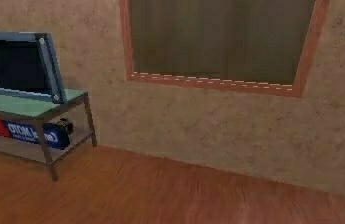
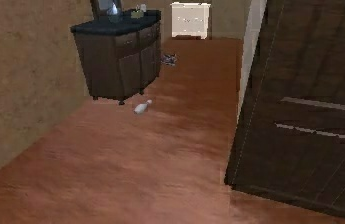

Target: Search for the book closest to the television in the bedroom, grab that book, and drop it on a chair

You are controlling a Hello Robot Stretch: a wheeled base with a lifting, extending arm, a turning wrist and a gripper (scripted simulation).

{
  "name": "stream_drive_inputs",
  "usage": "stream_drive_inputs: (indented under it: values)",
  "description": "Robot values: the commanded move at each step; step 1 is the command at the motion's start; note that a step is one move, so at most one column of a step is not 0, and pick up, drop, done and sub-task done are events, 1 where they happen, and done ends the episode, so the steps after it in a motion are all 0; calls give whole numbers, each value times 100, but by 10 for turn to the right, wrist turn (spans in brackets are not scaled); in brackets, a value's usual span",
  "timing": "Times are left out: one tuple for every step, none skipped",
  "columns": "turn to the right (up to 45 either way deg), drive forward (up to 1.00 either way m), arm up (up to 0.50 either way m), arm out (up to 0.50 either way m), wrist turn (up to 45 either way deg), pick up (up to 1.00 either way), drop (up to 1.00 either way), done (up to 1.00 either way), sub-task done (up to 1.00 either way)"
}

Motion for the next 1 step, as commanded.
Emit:
stream_drive_inputs:
  values:
    - [-210, 0, 0, 0, 0, 0, 0, 0, 0]
